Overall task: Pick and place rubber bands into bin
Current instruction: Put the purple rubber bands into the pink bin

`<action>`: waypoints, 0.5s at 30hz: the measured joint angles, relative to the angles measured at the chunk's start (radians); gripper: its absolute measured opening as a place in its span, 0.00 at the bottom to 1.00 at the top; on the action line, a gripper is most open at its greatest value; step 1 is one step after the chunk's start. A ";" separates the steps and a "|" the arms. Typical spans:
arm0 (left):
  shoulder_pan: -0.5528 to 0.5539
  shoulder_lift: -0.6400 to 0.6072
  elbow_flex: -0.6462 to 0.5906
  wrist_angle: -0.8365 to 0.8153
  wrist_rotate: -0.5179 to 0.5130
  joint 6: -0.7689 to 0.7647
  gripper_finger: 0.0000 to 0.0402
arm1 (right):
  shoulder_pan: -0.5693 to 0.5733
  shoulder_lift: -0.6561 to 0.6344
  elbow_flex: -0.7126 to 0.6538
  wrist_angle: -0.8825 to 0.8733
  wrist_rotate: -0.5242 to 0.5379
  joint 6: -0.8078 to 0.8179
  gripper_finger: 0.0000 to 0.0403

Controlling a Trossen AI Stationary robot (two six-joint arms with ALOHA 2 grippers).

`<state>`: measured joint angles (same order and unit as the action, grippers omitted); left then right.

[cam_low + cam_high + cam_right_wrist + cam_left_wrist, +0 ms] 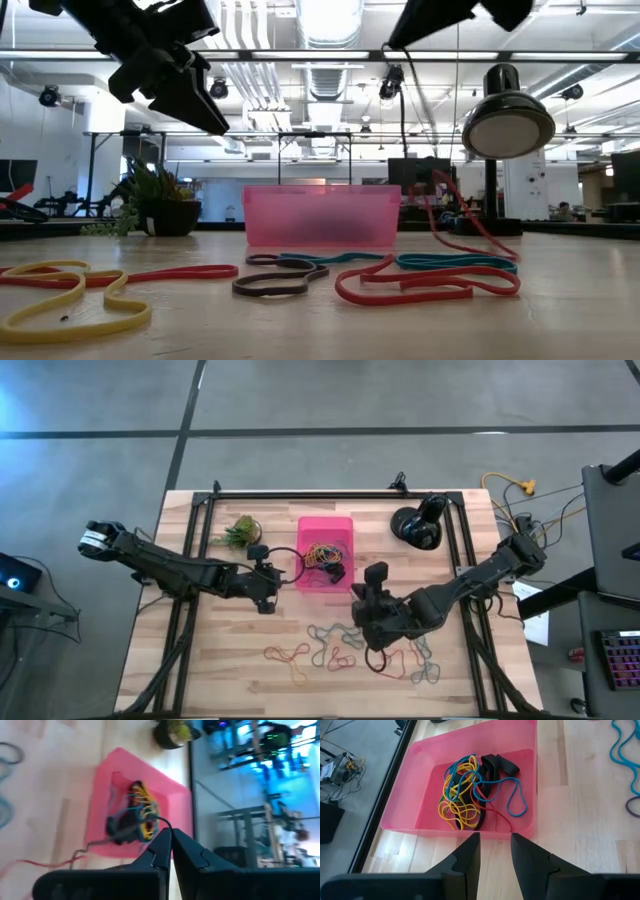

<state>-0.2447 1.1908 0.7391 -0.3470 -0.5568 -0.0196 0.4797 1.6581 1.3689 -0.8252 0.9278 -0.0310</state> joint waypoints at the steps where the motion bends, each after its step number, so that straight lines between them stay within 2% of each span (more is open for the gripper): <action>1: 0.000 0.000 0.000 0.000 0.000 0.000 0.23 | 0.001 0.000 0.001 0.002 0.018 -0.002 0.02; 6: 0.000 0.000 -0.001 0.000 0.000 0.000 0.23 | 0.030 -0.001 0.001 -0.014 0.145 0.041 0.02; 7: 0.000 0.000 -0.002 0.000 0.000 0.000 0.23 | 0.036 -0.005 0.002 -0.018 0.120 0.051 0.02; 11: 0.000 0.000 -0.007 -0.001 0.000 0.000 0.23 | 0.059 -0.026 0.002 -0.014 -0.180 0.058 0.02; 12: 0.000 0.000 -0.007 -0.001 0.000 0.000 0.23 | 0.067 -0.029 0.002 -0.012 -0.206 0.073 0.02; 15: 0.000 0.000 -0.006 0.000 0.000 0.000 0.23 | 0.087 -0.043 0.002 -0.034 -0.185 0.134 0.02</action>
<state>-0.2447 1.1908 0.7328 -0.3473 -0.5564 -0.0194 0.5671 1.6156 1.3705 -0.8588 0.7431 0.1030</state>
